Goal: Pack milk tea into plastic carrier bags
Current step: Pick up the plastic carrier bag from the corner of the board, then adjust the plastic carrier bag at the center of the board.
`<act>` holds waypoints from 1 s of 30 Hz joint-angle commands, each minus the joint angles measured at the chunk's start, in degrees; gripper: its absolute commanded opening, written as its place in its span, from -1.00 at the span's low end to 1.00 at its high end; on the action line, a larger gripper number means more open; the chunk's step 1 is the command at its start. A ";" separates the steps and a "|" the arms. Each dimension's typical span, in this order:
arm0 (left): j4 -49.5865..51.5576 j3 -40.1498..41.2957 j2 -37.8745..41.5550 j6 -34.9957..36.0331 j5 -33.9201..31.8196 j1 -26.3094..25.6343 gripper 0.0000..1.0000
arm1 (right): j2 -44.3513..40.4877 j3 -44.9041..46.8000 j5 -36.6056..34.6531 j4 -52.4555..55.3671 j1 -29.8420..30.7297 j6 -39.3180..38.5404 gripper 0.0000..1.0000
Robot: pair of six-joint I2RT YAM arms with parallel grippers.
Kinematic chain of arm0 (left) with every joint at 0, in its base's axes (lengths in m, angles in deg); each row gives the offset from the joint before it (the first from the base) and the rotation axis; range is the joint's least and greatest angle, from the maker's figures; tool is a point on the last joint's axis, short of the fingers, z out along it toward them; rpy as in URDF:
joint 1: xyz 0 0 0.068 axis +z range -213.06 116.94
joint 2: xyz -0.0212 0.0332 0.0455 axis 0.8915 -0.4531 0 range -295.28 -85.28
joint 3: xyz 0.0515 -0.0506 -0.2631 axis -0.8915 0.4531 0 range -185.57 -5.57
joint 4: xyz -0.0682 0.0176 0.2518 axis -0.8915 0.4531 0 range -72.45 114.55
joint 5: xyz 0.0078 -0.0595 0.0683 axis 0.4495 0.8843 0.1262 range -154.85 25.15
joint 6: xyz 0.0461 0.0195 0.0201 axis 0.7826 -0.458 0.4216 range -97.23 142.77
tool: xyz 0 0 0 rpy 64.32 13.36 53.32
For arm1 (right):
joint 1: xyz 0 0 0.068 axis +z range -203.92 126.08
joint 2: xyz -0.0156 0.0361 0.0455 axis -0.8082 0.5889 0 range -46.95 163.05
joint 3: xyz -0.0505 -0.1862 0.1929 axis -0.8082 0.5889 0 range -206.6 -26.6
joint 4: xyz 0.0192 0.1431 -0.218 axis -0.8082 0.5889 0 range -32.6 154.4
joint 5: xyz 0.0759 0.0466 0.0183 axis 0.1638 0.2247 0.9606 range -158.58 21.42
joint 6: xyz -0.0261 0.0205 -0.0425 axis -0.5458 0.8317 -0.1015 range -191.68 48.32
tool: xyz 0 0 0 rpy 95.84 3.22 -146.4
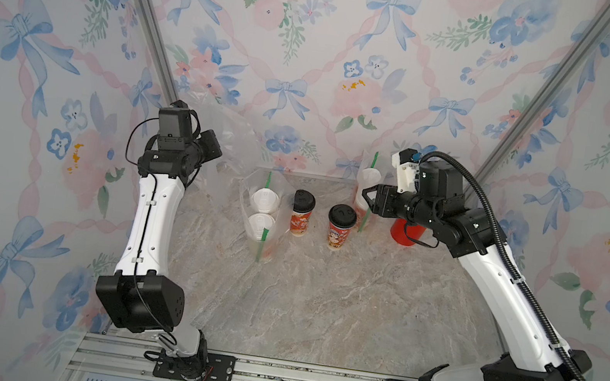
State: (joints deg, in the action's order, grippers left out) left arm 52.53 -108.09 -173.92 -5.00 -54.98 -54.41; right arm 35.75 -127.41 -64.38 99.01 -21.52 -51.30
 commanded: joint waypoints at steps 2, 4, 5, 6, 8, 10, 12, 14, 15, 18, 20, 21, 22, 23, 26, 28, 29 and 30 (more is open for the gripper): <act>-3.66 -0.08 4.93 -6.51 8.49 -1.26 -1.00 | -3.77 6.41 -0.56 -16.64 5.38 3.27 0.17; -5.45 1.01 7.39 -8.54 9.00 -3.19 -1.00 | -4.54 8.18 -0.57 -20.75 7.82 3.72 0.19; -6.24 1.33 8.46 -9.38 9.03 -4.22 -1.00 | -4.71 8.41 -0.60 -21.93 8.76 3.98 0.19; -7.25 1.98 9.72 -10.30 8.50 -5.74 -1.00 | -4.90 8.73 -0.60 -23.27 9.81 4.15 0.20; -10.11 4.07 11.98 -12.64 7.83 -8.92 -1.00 | -5.29 9.06 -0.37 -25.43 11.54 4.38 0.20; -14.13 6.85 14.05 -15.81 7.72 -12.30 -1.00 | -6.01 10.19 -0.47 -28.08 13.26 4.62 0.20; -18.05 9.74 15.72 -18.37 7.35 -15.30 -1.00 | -7.06 11.56 -0.38 -30.41 14.22 5.18 0.21; -20.90 12.11 17.16 -20.18 5.57 -18.60 -1.00 | -8.69 13.47 -0.65 -32.62 14.83 5.66 0.23; -22.03 13.17 17.88 -20.97 4.63 -20.22 -1.00 | -9.77 14.85 -0.84 -34.10 14.92 6.16 0.23; -24.71 15.78 19.25 -22.60 1.99 -23.94 -1.00 | -12.53 19.56 -0.65 -39.83 15.03 8.35 0.25; -26.39 17.44 20.07 -23.74 0.34 -26.09 -1.00 | -13.57 21.96 0.23 -43.18 15.23 9.11 0.24; -27.56 18.50 20.32 -24.29 -0.06 -26.90 -1.00 | -13.78 22.55 0.38 -44.04 15.33 9.44 0.22; -28.46 19.26 20.51 -25.04 -0.49 -27.68 -1.00 | -13.82 22.91 0.59 -44.54 15.42 9.34 0.20; -29.45 20.00 20.70 -25.66 -0.66 -28.24 -1.00 | -13.77 22.78 0.19 -44.18 15.51 9.39 0.18; -32.59 22.51 21.24 -27.77 -1.05 -29.55 -1.00 | -12.94 22.13 -0.78 -42.71 15.55 9.39 0.02; -33.87 23.67 21.53 -28.44 -1.51 -30.25 -1.00 | -12.29 22.15 -0.75 -42.78 15.50 9.51 -0.05; -34.05 23.86 21.65 -28.64 -1.67 -30.57 -1.00 | -11.94 22.15 -0.67 -42.96 15.50 9.73 -0.08; -34.41 24.20 21.76 -28.77 -1.98 -30.77 -1.00 | -11.62 21.89 -0.76 -42.91 15.50 9.84 -0.13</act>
State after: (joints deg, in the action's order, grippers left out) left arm 22.35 -84.82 -153.50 -31.82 -55.44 -84.55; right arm 23.11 -105.62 -64.55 58.05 -6.55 -42.19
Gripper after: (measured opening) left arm 0.047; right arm 0.441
